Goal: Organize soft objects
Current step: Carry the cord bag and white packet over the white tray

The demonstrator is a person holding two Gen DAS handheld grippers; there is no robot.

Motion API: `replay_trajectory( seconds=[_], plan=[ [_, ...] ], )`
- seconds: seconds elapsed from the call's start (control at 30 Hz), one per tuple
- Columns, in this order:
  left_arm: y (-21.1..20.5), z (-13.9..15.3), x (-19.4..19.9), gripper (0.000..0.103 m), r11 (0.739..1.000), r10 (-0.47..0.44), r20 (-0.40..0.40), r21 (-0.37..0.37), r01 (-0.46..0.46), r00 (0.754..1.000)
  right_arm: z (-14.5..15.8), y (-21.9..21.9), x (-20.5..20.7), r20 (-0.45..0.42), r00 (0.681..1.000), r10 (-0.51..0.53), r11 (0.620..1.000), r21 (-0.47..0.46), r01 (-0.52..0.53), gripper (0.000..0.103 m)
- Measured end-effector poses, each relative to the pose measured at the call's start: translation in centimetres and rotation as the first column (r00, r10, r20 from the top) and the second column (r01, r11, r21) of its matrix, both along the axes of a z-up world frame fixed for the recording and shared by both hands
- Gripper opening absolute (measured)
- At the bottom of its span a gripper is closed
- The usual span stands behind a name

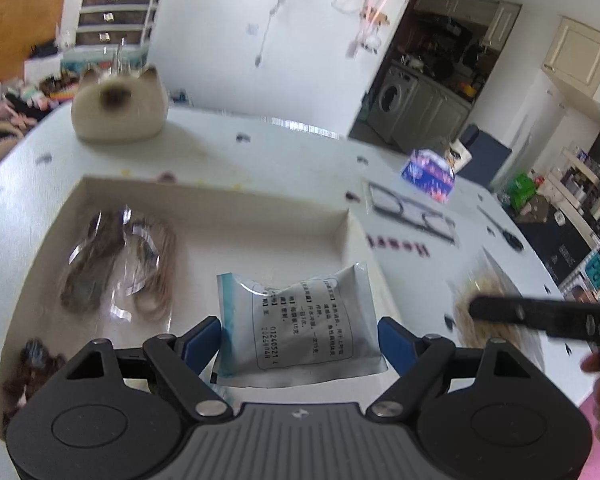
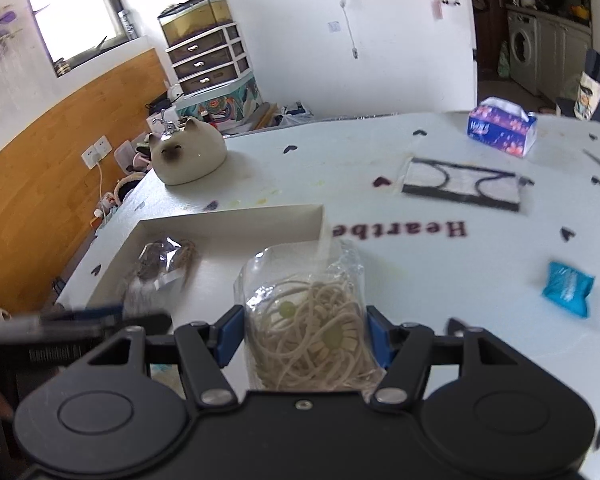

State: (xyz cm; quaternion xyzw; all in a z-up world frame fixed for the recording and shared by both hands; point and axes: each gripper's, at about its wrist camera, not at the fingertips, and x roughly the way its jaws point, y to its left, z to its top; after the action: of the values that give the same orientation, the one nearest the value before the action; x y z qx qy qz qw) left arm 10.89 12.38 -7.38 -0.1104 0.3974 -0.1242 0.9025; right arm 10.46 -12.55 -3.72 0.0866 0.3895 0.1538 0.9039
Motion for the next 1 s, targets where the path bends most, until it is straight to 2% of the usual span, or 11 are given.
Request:
replay_trajectory(
  seconds=[0.1,0.23,0.4,0.53,0.63,0.67,0.7,0.83,0.93,1.0],
  plan=[
    [0.9,-1.1,-0.1,0.085,0.999,-0.042,-0.046,-0.033,0.040,0.998,-0.5,1.7,0.5,-0.027,0.999,-0.018,0.999,0.046,0.019,0.064],
    [1.8,-2.1,0.3,0.085,0.996,-0.082,-0.082,-0.039,0.079,0.993,-1.7,3.4,1.2,-0.102,0.994,-0.050,0.992,0.112,0.062,0.064],
    [2.8,-2.8,0.6,0.085,0.994,-0.101,-0.115,-0.046,0.097,0.988,-3.7,4.9,1.9,-0.191,0.976,-0.103,0.983,0.131,0.129,0.064],
    [2.3,-3.3,0.7,0.085,0.991,-0.131,-0.143,-0.051,0.125,0.981,-4.8,5.3,2.4,-0.254,0.951,-0.177,0.975,0.083,0.204,0.066],
    [1.4,-3.3,0.6,0.085,0.986,-0.163,-0.145,-0.042,0.159,0.976,-4.6,5.9,2.1,-0.249,0.953,-0.174,0.978,0.067,0.196,0.074],
    [1.1,-3.3,0.6,0.085,0.985,-0.173,-0.148,-0.040,0.169,0.974,-4.5,6.2,2.0,-0.240,0.957,-0.163,0.981,0.060,0.182,0.082],
    [0.8,-3.5,0.6,0.085,0.983,-0.184,-0.155,-0.039,0.180,0.971,-4.2,6.3,1.8,-0.230,0.961,-0.156,0.983,0.056,0.173,0.086],
    [0.6,-4.3,1.0,0.085,0.986,-0.167,-0.195,-0.035,0.164,0.966,-3.4,5.9,1.1,-0.200,0.968,-0.152,0.986,0.041,0.163,0.084],
    [0.8,-4.7,1.1,0.085,0.991,-0.134,-0.214,-0.029,0.131,0.968,-3.2,5.1,0.8,-0.203,0.966,-0.158,0.984,0.053,0.172,0.075],
    [0.8,-4.8,1.1,0.089,0.992,-0.129,-0.210,-0.040,0.124,0.969,-3.4,4.5,0.7,-0.217,0.961,-0.170,0.981,0.054,0.186,0.069]
  ],
)
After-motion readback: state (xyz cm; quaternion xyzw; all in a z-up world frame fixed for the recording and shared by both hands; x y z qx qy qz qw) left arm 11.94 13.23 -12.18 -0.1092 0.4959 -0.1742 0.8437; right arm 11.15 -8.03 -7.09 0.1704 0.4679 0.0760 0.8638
